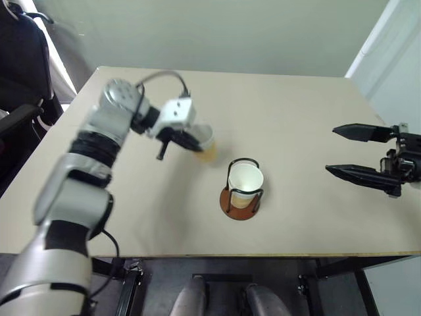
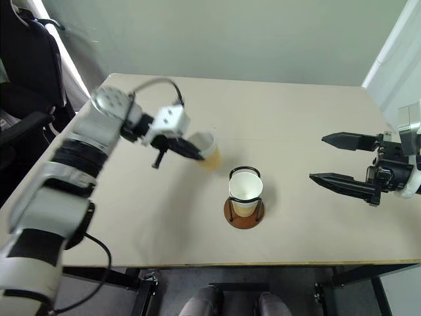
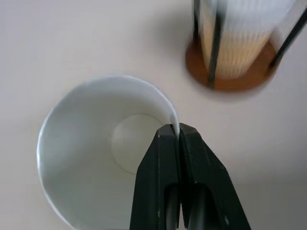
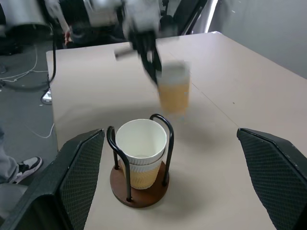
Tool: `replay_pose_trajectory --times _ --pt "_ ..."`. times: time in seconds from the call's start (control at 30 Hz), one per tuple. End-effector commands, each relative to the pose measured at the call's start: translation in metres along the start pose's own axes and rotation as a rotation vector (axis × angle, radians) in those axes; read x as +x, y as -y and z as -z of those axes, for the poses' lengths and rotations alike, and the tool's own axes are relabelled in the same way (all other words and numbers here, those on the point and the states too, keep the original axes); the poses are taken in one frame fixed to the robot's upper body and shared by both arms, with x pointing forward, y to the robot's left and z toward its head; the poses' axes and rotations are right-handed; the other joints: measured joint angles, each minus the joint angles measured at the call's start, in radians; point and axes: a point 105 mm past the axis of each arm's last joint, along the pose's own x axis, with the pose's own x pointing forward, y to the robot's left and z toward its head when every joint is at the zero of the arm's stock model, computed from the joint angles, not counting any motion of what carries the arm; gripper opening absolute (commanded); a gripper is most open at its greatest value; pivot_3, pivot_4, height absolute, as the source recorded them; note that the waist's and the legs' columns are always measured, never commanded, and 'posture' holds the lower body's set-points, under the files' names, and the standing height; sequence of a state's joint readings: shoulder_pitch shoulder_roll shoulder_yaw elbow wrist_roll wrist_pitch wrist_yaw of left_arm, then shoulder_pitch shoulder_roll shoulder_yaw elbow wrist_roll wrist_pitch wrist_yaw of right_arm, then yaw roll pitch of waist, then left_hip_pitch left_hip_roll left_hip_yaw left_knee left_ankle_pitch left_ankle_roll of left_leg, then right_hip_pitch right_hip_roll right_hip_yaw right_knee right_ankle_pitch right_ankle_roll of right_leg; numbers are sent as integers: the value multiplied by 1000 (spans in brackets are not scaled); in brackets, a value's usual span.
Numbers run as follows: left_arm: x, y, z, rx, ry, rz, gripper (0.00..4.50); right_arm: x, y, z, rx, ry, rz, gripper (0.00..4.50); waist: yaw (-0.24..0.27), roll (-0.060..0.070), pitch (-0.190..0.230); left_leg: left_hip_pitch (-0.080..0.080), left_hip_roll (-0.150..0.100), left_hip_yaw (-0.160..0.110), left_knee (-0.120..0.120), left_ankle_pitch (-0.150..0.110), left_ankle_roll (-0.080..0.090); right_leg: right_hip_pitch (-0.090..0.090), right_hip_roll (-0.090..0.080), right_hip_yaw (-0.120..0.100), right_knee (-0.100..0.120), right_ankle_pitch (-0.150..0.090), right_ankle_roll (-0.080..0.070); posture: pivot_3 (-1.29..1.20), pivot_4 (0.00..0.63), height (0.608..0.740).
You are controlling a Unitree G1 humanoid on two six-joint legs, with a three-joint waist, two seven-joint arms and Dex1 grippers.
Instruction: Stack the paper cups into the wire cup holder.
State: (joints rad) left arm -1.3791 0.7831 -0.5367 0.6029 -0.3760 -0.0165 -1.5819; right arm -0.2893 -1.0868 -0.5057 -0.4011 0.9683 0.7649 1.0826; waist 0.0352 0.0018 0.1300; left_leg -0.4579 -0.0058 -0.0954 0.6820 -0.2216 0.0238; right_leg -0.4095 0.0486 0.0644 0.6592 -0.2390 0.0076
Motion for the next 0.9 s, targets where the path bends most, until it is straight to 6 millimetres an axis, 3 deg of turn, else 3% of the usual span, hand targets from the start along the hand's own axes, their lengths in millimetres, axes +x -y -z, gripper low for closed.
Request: replay_pose_trajectory --times 0.03,0.17,0.3,0.4,0.6,0.9 --pt "-4 3 -64 162 142 77 47 -4 -2 -12 -62 15 6 4500 3 1 -1 0 0 0 0 0 1 1 0 0 -1 0 0 0 150 740" --pt "3 4 -96 254 228 116 47 -4 -4 -10 -62 18 13 4500 3 4 -2 6 0 0 -1 -2 2 7 -1 1 -4 0 0 0 150 740" --pt "15 12 -104 282 248 182 47 -4 -6 -8 -58 22 28 4500 -2 4 -1 6 0 1 0 -1 1 6 -1 1 1 0 0 0 150 740" --pt "24 22 -97 273 209 247 47 -4 -8 -8 -59 24 31 4500 -6 5 -1 7 0 1 0 0 1 6 -1 1 2 0 0 0 150 740" --pt "38 40 -62 269 68 358 47 -9 -13 -9 -59 19 62 4500 -5 5 -1 7 0 1 0 0 0 5 -1 2 2 0 0 0 150 740" --pt "48 41 -57 293 65 382 47 -11 -14 -9 -59 17 77 4500 -4 5 -1 5 0 1 0 0 0 5 -1 2 1 0 0 0 150 740"
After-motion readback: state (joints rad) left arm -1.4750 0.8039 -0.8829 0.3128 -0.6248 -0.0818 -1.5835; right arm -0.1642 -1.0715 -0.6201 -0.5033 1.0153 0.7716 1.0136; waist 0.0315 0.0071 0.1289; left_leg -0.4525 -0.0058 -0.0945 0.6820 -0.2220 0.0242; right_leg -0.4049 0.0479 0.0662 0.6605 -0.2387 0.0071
